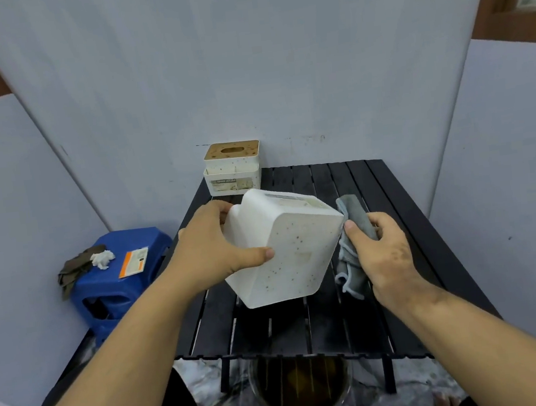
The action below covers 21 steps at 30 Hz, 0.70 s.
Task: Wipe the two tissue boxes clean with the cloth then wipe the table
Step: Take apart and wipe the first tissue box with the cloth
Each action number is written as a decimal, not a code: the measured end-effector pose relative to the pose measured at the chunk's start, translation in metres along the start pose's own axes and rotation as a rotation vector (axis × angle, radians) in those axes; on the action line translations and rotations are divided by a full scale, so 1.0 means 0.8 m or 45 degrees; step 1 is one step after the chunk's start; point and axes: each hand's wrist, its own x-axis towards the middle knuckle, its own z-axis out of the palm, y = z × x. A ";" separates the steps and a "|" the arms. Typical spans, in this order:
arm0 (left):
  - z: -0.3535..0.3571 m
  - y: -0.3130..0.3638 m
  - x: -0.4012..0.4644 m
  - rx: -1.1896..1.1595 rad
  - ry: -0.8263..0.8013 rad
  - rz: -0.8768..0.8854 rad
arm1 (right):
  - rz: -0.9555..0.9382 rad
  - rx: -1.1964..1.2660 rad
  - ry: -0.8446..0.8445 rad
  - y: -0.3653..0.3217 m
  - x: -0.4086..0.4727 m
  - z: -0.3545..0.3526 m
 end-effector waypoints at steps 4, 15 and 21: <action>-0.001 -0.004 0.004 -0.269 0.023 -0.139 | -0.042 0.162 0.020 -0.026 0.006 0.002; 0.030 -0.006 0.004 -0.618 -0.118 -0.329 | -0.562 -0.358 -0.008 -0.037 -0.017 0.015; 0.046 0.006 -0.005 -0.716 -0.099 -0.346 | -0.812 -0.369 -0.343 -0.042 -0.015 0.028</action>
